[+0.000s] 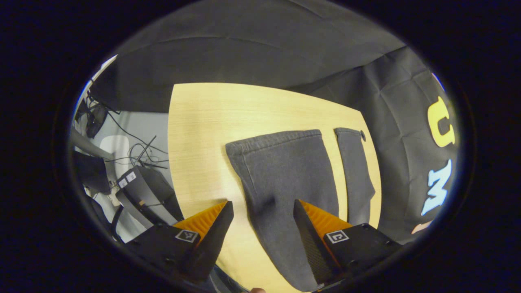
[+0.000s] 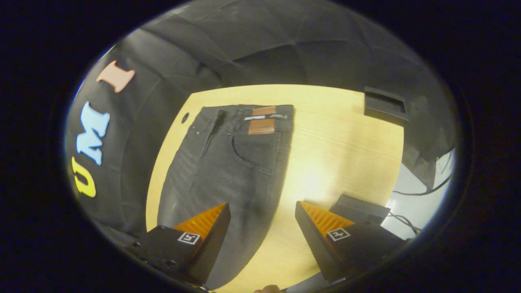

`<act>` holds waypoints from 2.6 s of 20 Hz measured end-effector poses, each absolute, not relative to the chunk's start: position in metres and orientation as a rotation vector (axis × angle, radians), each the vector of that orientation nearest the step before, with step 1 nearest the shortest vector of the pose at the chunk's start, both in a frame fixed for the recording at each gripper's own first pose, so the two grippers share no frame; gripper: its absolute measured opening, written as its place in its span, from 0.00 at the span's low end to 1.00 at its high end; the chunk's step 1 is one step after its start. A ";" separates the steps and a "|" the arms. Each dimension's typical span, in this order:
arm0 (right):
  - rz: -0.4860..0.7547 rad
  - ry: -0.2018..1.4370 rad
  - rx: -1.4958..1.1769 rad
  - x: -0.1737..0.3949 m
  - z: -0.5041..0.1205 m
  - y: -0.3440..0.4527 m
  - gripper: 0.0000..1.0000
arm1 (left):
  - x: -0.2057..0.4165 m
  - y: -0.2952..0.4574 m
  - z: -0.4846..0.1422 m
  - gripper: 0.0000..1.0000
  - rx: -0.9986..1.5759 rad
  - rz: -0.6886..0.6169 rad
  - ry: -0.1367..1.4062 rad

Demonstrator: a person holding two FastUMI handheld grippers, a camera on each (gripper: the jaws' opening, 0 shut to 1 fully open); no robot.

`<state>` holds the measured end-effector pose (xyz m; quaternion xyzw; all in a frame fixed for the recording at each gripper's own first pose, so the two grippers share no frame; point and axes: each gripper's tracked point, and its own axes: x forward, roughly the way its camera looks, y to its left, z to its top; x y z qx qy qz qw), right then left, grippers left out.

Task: Grasp the waist and the cuffs of the jeans and fold them to make the two legs overlap; first hold the waist and fold one-third of the jeans toward the cuffs, then hold the cuffs and fold the remaining one-third in the same direction to finish folding.

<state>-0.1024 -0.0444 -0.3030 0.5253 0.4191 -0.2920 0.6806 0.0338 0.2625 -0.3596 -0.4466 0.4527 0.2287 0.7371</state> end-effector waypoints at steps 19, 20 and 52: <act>-0.656 0.965 1.354 -0.042 -0.335 -0.042 0.14 | 0.070 0.237 -0.365 0.20 -1.145 0.416 0.869; -0.640 0.943 1.382 -0.042 -0.335 -0.041 0.12 | 0.074 0.237 -0.362 0.20 -1.214 0.440 0.831; -0.147 0.735 1.147 0.207 -0.250 -0.092 0.00 | 0.338 0.103 -0.243 0.12 -1.258 -0.016 0.698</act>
